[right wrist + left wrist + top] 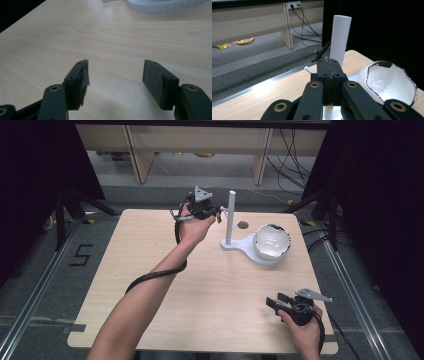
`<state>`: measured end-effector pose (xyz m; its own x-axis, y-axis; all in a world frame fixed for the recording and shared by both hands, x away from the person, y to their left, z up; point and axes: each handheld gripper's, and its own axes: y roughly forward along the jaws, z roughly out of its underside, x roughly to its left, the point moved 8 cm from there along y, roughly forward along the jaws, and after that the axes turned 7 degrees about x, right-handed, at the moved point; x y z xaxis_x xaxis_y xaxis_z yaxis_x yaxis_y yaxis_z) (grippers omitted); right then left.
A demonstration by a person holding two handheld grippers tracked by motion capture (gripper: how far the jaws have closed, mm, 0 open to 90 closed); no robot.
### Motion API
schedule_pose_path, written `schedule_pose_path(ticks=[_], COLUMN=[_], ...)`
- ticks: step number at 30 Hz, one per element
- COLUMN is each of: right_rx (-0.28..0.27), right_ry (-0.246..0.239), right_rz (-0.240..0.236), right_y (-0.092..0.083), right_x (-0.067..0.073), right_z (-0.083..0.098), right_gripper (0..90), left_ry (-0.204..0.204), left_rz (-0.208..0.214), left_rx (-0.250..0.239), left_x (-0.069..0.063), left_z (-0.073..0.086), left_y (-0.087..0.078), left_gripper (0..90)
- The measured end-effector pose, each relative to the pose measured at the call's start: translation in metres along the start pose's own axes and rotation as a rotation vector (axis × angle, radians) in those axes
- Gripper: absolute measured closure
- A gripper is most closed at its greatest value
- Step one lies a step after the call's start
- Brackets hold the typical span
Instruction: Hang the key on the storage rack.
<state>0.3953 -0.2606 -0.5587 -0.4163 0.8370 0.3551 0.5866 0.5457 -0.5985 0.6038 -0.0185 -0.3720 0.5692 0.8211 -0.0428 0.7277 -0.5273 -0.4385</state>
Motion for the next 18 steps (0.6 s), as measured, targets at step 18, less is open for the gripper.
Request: schedule_pose_path(ticks=[18], right_rx=[0.012], right_ry=[-0.045], right_rz=[0.038], right_y=[-0.0018], right_x=[-0.0056], right_z=[-0.0002], right_gripper=[38.5], left_ry=[0.078], left_rz=[-0.046], left_rx=[0.0], left_x=[-0.0105], left_z=[-0.0047], left_y=[0.0008], left_gripper=[88.5])
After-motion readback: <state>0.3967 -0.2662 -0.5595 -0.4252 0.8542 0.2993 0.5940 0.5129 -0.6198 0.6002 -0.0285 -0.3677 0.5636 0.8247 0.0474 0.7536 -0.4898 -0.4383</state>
